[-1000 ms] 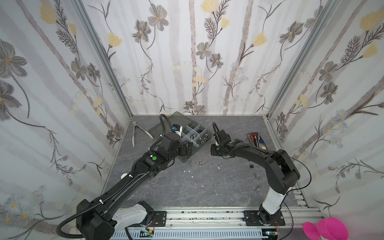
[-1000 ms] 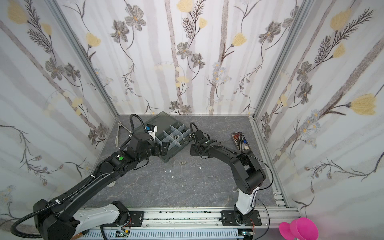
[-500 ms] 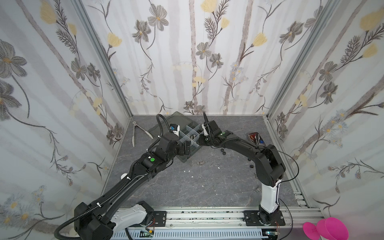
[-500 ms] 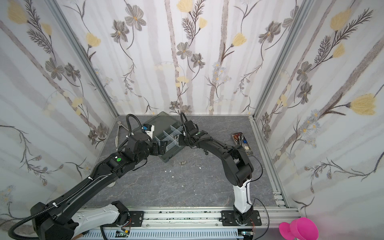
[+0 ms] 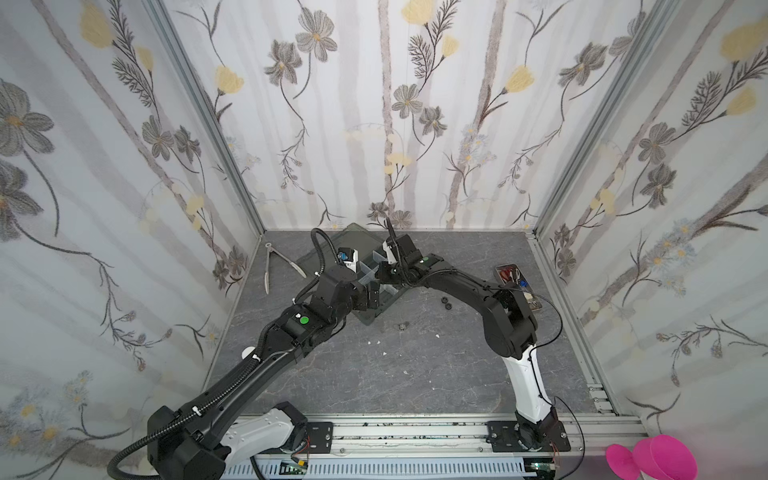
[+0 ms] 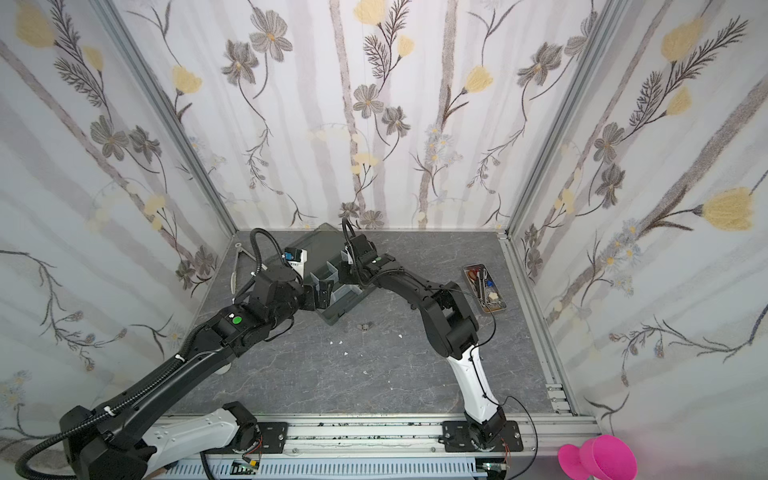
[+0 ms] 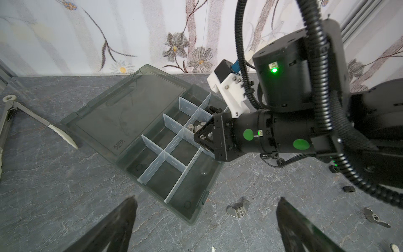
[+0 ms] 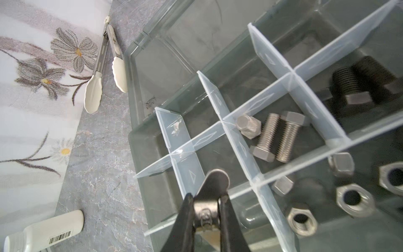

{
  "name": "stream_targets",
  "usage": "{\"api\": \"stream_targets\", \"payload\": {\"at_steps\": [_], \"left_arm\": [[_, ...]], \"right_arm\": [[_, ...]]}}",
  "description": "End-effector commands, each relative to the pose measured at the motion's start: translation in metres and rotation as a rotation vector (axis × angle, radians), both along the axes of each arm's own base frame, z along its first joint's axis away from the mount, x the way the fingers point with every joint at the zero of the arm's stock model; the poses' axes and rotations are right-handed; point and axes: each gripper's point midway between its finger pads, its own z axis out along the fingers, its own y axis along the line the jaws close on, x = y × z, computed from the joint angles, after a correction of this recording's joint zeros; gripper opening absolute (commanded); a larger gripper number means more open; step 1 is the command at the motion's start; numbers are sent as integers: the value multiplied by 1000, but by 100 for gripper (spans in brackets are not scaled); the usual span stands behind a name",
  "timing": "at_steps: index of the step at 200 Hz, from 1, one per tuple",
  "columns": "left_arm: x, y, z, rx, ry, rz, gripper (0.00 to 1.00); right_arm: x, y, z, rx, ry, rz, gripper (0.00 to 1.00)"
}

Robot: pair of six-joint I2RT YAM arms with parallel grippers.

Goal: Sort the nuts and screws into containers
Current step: 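Carry the wing nut over the organizer with the right gripper, then open the right gripper to drop the wing nut into a compartment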

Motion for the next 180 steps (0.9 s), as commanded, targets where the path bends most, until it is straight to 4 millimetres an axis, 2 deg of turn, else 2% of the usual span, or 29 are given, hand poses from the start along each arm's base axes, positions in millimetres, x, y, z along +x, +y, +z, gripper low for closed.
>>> {"api": "stream_targets", "payload": {"at_steps": [1,47,99,136,161,180], "left_arm": [[3,1,6,-9,-27,12,100],[3,2,5,-7,-26,13,100],[3,1,4,-1,-21,11,100],[4,0,1,4,-15,5,100],[4,-2,-2,9,-3,0,100],[2,-5,-2,9,6,-6,98]], "right_arm": [[0,13,0,21,12,21,11],[6,23,-9,38,19,21,14],[7,26,-18,40,33,27,29],[10,27,-10,59,19,28,42],[11,24,-3,63,15,25,44],[10,20,12,68,-4,28,43]]}}
